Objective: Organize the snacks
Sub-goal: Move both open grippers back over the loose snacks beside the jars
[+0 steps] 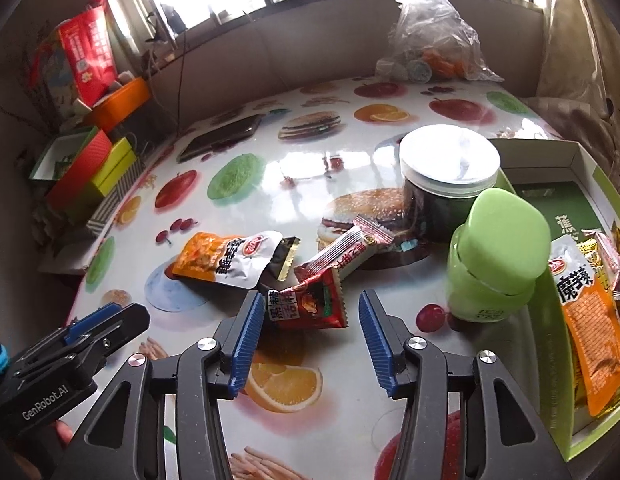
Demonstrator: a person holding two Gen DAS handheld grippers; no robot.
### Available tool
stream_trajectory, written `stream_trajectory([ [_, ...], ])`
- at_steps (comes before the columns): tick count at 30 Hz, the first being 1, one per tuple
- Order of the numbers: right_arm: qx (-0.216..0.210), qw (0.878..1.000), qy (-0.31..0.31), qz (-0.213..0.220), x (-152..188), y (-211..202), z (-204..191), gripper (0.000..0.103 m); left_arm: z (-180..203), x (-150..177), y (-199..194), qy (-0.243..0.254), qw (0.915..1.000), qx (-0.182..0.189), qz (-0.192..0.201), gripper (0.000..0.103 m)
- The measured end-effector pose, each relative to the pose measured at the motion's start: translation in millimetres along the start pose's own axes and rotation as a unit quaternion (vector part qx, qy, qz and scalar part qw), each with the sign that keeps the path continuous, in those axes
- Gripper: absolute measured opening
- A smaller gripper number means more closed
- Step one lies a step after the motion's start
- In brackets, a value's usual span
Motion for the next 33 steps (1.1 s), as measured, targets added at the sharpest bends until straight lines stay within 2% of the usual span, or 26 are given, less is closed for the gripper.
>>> stream_trajectory([
  [8,0.017,1.000,0.008,-0.017,-4,23,1,0.054,-11,-9,13,-0.003,0.9999,-0.009,-0.012,0.052],
  [14,0.021,1.000,-0.001,-0.017,0,20,3,0.054,-4,-11,22,0.005,0.9997,-0.002,-0.023,0.052],
  [16,0.016,1.000,-0.001,-0.014,2,18,4,0.046,0,-11,24,0.008,0.9996,0.001,-0.025,0.052],
  [28,-0.003,1.000,0.005,-0.008,15,4,11,0.024,9,-15,24,0.020,0.9995,-0.002,-0.026,0.052],
  [32,-0.011,1.000,0.003,-0.007,20,0,10,0.017,23,-22,21,0.042,0.9989,-0.001,-0.020,0.052],
  [33,-0.013,1.000,0.002,-0.005,21,-2,10,0.011,28,-24,20,0.050,0.9986,0.005,-0.018,0.052],
])
Point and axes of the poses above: each gripper's, at about its wrist camera, not at the fingertips, and y roughly the way its jaws point, z to its right, x to its underside, the point moved 8 cm from there along y, roughly the way its jaws point, and after that the axes turned 12 degrees about -z, right-handed, at the moved point
